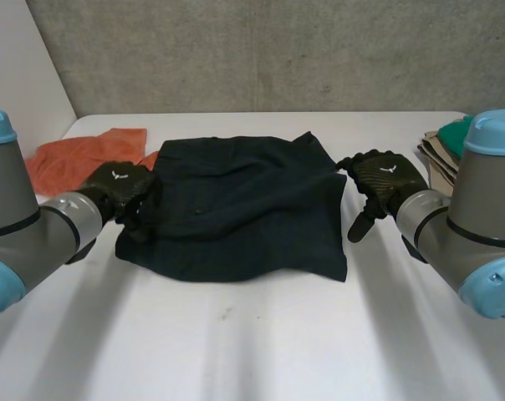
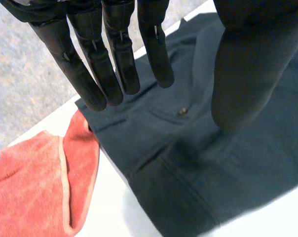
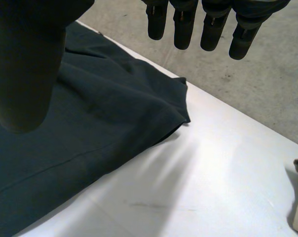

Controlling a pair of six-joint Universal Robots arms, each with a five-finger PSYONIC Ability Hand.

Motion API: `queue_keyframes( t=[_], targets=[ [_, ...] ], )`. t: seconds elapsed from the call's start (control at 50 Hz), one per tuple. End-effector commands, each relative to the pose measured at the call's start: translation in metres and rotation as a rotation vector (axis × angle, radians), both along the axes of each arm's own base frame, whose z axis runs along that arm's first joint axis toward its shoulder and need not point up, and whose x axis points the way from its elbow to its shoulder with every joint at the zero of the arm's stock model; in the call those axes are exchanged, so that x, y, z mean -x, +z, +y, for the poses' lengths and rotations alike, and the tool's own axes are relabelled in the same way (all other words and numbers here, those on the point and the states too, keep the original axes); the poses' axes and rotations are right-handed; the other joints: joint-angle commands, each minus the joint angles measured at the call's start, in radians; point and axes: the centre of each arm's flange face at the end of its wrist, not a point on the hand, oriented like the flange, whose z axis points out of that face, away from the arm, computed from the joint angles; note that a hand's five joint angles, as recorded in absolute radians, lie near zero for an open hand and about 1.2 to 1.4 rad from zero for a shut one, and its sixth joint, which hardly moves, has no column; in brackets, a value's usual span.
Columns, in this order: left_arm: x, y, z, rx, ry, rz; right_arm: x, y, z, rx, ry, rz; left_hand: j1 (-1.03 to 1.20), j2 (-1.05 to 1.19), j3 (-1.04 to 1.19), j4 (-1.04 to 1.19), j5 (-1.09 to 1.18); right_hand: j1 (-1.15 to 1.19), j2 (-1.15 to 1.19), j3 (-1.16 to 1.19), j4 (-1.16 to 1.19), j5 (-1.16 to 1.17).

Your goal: Fold the laundry.

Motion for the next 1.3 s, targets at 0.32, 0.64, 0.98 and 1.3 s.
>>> queue_keyframes(
  t=[0.32, 0.64, 0.98, 1.3],
  targets=[
    [-0.027, -0.046, -0.02, -0.036, 0.015, -0.108, 0.0, -0.01, -0.001, -0.025, 0.02, 0.009, -0.207, -0.211, -0.214, -0.207, -0.205, -0.05, -0.041, -0.033, -0.038, -0.049],
    [-0.018, -0.054, -0.056, 0.046, 0.017, -0.17, 0.003, -0.012, -0.003, -0.024, 0.011, 0.012, 0.714, 0.71, 0.708, 0.714, 0.716, -0.05, -0.041, -0.033, -0.038, -0.049],
    [0.08, 0.216, -0.049, 0.848, -0.193, 0.587, 0.017, 0.003, -0.018, 0.021, -0.029, -0.012, 0.714, 0.71, 0.708, 0.714, 0.716, -0.05, -0.041, -0.033, -0.038, -0.049],
    [0.175, 0.034, -0.002, 0.181, -0.533, 0.491, 0.058, 0.018, -0.054, 0.058, -0.121, -0.054, 0.44, 0.436, 0.434, 0.44, 0.442, -0.05, -0.041, -0.033, -0.038, -0.049]
  ],
)
